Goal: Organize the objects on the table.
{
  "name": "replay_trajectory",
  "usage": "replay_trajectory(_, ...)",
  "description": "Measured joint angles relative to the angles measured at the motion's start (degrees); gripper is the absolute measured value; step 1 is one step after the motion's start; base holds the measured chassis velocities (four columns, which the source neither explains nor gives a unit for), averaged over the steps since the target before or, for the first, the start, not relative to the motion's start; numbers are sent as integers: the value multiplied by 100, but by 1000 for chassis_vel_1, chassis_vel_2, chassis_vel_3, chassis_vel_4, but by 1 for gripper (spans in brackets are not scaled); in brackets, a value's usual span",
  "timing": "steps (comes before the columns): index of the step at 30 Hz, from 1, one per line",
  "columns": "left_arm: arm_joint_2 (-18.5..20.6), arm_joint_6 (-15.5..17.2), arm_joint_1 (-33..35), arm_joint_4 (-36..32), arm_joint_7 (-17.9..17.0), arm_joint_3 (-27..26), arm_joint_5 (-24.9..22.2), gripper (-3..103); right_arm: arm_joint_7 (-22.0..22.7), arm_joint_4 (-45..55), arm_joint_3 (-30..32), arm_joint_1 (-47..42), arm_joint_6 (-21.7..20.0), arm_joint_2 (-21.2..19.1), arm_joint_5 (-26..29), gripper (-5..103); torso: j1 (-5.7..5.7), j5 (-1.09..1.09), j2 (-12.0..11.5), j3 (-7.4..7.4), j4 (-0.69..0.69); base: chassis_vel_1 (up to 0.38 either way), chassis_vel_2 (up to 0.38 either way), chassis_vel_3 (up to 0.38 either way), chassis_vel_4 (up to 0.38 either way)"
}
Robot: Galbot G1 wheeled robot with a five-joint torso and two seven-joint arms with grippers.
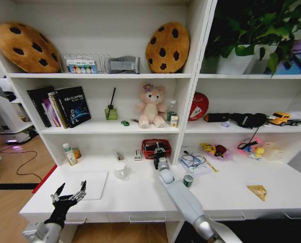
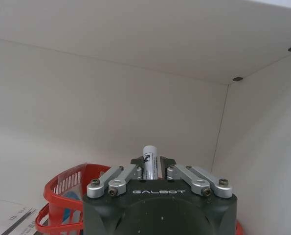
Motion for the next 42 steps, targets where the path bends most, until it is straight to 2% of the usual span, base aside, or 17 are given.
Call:
replay_trajectory(3,0,0,0,0,0,0,0,100,28,87,-17,-27,-14,-17,-10,26,0,0,0,0,0,0,0,0,0)
replay_trajectory(4,0,0,0,0,0,0,0,100,47,202,-30,-65,-31,-42,-11,36,0,0,0,0,0,0,0,0,0)
replay_trajectory(10,0,0,0,0,0,0,0,100,160,709,-35,-237,-168,-176,47,52,0,0,0,0,0,0,0,0,0)
replay_trajectory(11,0,0,0,0,0,0,0,100,253,941,-35,-318,-231,-231,79,63,0,0,0,0,0,0,0,0,0)
replay_trajectory(13,0,0,0,0,0,0,0,100,371,1193,-34,-418,-321,-296,135,68,0,0,0,0,1,0,0,0,0)
replay_trajectory(14,0,0,0,0,0,0,0,100,498,1474,-33,-550,-460,-369,236,68,0,0,0,0,2,0,0,0,0)
replay_trajectory(15,0,0,0,0,0,0,0,100,728,2003,-37,-826,-794,-508,502,80,0,0,0,0,0,0,0,0,0)
replay_trajectory(18,0,1,0,0,0,0,0,100,920,2422,-53,-1050,-1080,-611,820,80,0,0,0,0,-1,0,0,0,0)
replay_trajectory(20,0,1,0,0,1,1,0,100,1546,3673,-67,-1698,-1923,-925,1931,95,-1,1,1,-1,-1,0,0,0,0)
replay_trajectory(21,0,1,0,0,1,1,0,100,1546,3673,-67,-1698,-1923,-925,1931,95,-1,1,1,-1,-1,0,0,0,0)
replay_trajectory(22,0,1,0,0,0,-1,0,100,1745,3953,-50,-1859,-2155,-1009,2189,99,-1,0,1,-1,-1,0,0,0,0)
replay_trajectory(23,0,1,0,0,0,0,0,100,2122,4365,26,-2131,-2582,-1168,2646,100,-2,1,1,-1,0,0,0,0,0)
replay_trajectory(28,0,1,0,0,0,0,0,100,2245,4361,168,-2302,-2927,-1308,2891,100,-2,0,1,-1,-1,0,0,0,0)
replay_trajectory(32,0,1,0,0,0,0,0,100,2114,4072,281,-2296,-3247,-1349,3173,102,-1,1,0,0,1,0,0,0,0)
replay_trajectory(34,0,1,0,0,0,0,0,100,1939,4018,304,-2290,-3603,-1412,3570,96,0,0,0,0,0,0,0,0,0)
replay_trajectory(37,0,1,0,0,0,0,0,100,1810,3982,297,-2288,-3838,-1420,3805,91,-1,0,0,0,0,0,0,0,0)
replay_trajectory(42,0,1,0,0,0,0,0,100,1748,3943,254,-2270,-3979,-1379,3936,83,0,0,0,0,1,0,0,0,0)
